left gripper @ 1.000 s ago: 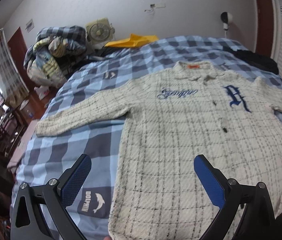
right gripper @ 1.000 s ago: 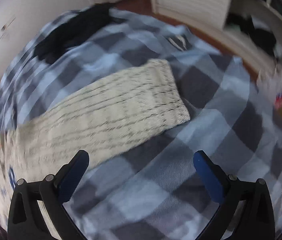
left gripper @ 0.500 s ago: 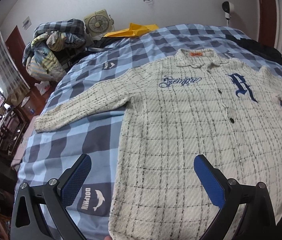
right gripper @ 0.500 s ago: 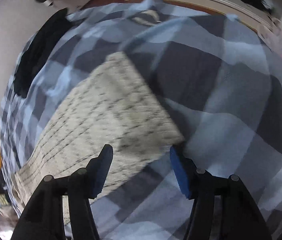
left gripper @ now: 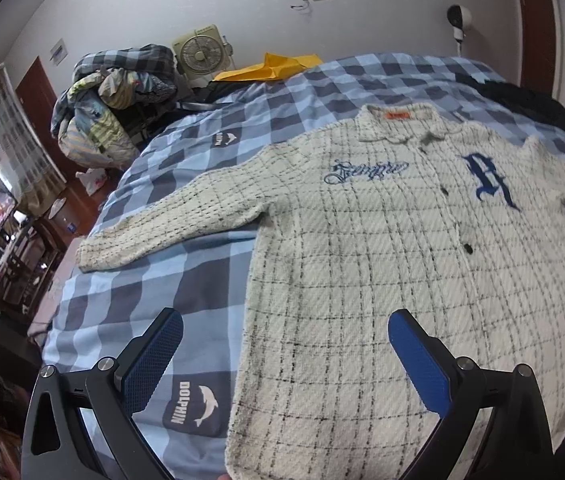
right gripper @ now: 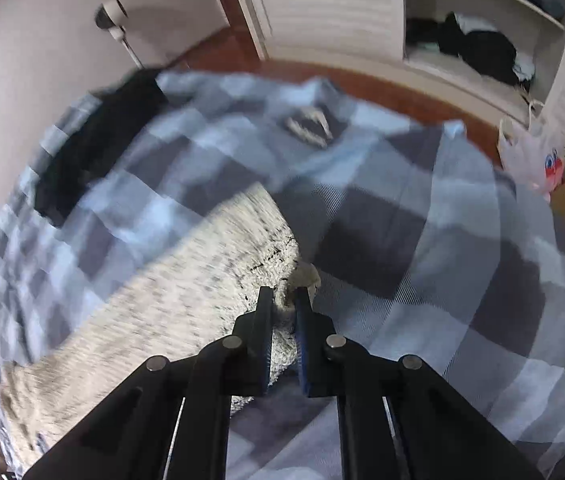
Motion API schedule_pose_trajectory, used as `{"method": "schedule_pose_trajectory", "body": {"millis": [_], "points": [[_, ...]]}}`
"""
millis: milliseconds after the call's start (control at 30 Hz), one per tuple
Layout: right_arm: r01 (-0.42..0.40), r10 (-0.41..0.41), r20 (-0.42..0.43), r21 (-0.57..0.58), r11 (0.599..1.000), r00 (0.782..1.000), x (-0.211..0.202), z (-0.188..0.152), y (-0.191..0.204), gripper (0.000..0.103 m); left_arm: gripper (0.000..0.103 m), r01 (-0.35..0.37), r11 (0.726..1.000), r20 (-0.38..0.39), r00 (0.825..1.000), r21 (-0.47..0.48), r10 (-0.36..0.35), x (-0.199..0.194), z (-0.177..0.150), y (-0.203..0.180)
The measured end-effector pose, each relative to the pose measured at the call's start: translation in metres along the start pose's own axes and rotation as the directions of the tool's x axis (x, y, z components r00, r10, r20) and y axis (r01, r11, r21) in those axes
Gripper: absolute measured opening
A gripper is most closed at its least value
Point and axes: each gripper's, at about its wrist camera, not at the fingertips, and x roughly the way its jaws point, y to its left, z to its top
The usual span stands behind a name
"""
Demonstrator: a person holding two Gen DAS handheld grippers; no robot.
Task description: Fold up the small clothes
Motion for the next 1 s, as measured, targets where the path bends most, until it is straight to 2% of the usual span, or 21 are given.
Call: {"method": "schedule_pose_trajectory", "body": {"millis": [133, 200, 267, 367, 533, 633, 733, 767, 833, 867, 933, 967, 1000], "points": [[-0.101, 0.100, 0.088, 0.006, 0.995, 0.991, -0.056, 0.009, 0.020, 0.006, 0.103, 0.020, 0.999, 0.014, 1.000, -0.035, -0.020, -0.006, 0.000, 0.007], [-0.152, 0.152, 0.142, -0.015, 0.988, 0.978, -0.090, 0.013, 0.042, 0.005, 0.103, 0.026, 0.999, 0.020, 0.999, -0.041, -0.025, -0.009, -0.001, 0.009], [-0.214, 0.219, 0.197, -0.045, 0.976, 0.956, -0.126, 0.017, 0.065, 0.005, 0.103, 0.033, 0.999, 0.030, 0.999, -0.042, -0.032, -0.013, -0.001, 0.010], [-0.258, 0.277, 0.267, -0.106, 0.960, 0.923, -0.173, 0.015, 0.105, 0.004, 0.103, 0.054, 0.998, 0.047, 0.998, -0.045, -0.052, -0.020, -0.001, 0.011], [-0.250, 0.345, 0.324, -0.301, 0.921, 0.881, -0.232, -0.012, 0.199, 0.004, 0.103, 0.090, 0.994, 0.078, 0.993, -0.066, -0.085, -0.030, 0.003, 0.016], [-0.227, 0.399, 0.330, -0.453, 0.862, 0.856, -0.267, -0.060, 0.281, 0.004, 0.103, 0.076, 0.994, 0.120, 0.991, -0.077, -0.067, -0.039, 0.006, 0.022], [-0.272, 0.478, 0.264, -0.557, 0.785, 0.838, -0.277, -0.112, 0.341, 0.004, 0.103, 0.074, 0.993, 0.156, 0.986, -0.090, -0.060, -0.047, 0.005, 0.029], [-0.297, 0.512, 0.217, -0.605, 0.738, 0.831, -0.279, -0.143, 0.370, 0.004, 0.103, 0.075, 0.993, 0.165, 0.985, -0.094, -0.058, -0.049, 0.005, 0.031], [-0.339, 0.549, 0.137, -0.657, 0.673, 0.824, -0.277, -0.187, 0.405, 0.004, 0.103, 0.070, 0.992, 0.179, 0.983, -0.104, -0.050, -0.051, 0.006, 0.036], [-0.378, 0.569, 0.072, -0.678, 0.631, 0.819, -0.271, -0.221, 0.430, 0.004, 0.103, 0.069, 0.991, 0.186, 0.981, -0.113, -0.047, -0.052, 0.006, 0.039], [-0.436, 0.580, -0.031, -0.691, 0.576, 0.814, -0.258, -0.268, 0.462, 0.004, 0.103, 0.072, 0.989, 0.187, 0.981, -0.126, -0.048, -0.051, 0.006, 0.043], [-0.476, 0.573, -0.109, -0.692, 0.542, 0.812, -0.243, -0.303, 0.485, 0.006, 0.103, 0.076, 0.988, 0.184, 0.982, -0.134, -0.050, -0.050, 0.006, 0.045], [-0.502, 0.562, -0.164, -0.689, 0.524, 0.811, -0.230, -0.324, 0.498, 0.011, 0.103, 0.080, 0.987, 0.177, 0.983, -0.141, -0.055, -0.048, 0.005, 0.047]]}}
